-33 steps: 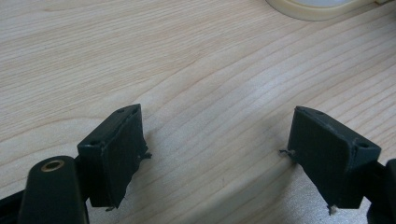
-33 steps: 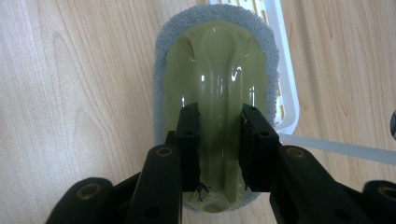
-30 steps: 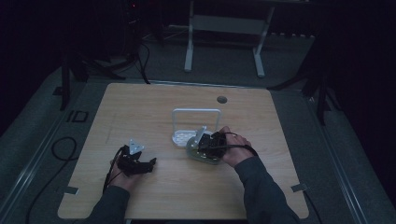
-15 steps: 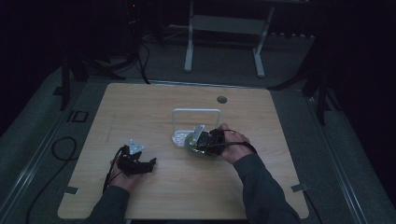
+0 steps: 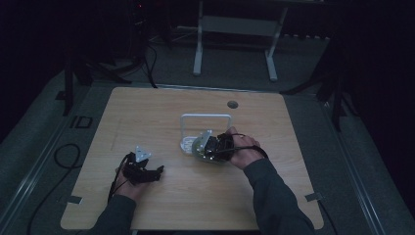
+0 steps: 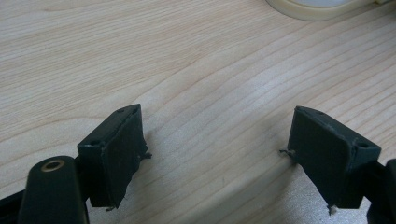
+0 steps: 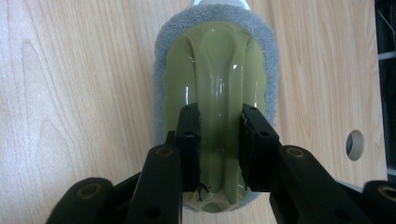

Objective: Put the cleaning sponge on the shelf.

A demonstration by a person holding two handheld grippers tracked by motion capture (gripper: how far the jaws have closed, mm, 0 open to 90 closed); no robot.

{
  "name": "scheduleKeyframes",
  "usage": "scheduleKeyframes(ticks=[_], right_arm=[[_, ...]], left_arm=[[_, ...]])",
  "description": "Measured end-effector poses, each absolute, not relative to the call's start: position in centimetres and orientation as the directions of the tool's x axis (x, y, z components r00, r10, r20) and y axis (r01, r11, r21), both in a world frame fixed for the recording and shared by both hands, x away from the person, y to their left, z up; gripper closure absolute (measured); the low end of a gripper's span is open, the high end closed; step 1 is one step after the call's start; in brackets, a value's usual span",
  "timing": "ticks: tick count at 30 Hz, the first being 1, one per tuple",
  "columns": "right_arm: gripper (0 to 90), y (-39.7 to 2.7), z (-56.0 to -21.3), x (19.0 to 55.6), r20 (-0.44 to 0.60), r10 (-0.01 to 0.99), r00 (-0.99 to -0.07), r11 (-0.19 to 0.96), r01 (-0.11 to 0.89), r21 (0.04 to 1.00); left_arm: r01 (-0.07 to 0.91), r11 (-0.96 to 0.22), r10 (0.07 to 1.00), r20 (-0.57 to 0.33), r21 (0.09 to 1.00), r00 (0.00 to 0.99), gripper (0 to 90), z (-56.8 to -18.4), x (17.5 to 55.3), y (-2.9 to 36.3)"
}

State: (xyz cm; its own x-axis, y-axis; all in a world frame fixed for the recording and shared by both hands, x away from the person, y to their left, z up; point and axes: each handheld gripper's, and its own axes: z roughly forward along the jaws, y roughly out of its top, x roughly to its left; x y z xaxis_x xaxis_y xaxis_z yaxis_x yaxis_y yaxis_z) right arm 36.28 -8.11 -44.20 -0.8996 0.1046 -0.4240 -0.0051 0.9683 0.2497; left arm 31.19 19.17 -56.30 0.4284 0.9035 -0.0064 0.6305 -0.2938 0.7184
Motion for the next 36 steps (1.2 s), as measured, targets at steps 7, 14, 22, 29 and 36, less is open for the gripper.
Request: scheduleKeyframes(ticks=[7,14,22,29,36], right_arm=[[71.7,-7.8,-44.2,36.3,-0.446,0.063,-0.893,0.976,-0.038,0.214],[71.7,-7.7,-44.4,36.5,-0.462,0.029,-0.886,0.981,-0.063,0.182],[71.7,-7.4,-45.0,36.8,-0.466,0.014,-0.885,0.983,-0.074,0.169],[71.7,-7.1,-45.1,37.1,-0.466,0.011,-0.885,0.982,-0.079,0.174],[71.7,-6.7,-44.6,37.4,-0.478,0.005,-0.878,0.978,-0.095,0.185]], left_arm=[[0.631,-0.294,0.903,-0.006,0.718,0.429,18.7,-56.3,31.2,19.2],[0.631,-0.294,0.904,-0.007,0.718,0.428,18.8,-56.3,31.2,19.2],[0.63,-0.291,0.904,-0.008,0.72,0.427,18.7,-56.3,31.2,19.2],[0.63,-0.292,0.904,-0.007,0.719,0.427,18.8,-56.3,31.2,19.2],[0.63,-0.293,0.904,-0.006,0.719,0.428,18.7,-56.3,31.2,19.2]])
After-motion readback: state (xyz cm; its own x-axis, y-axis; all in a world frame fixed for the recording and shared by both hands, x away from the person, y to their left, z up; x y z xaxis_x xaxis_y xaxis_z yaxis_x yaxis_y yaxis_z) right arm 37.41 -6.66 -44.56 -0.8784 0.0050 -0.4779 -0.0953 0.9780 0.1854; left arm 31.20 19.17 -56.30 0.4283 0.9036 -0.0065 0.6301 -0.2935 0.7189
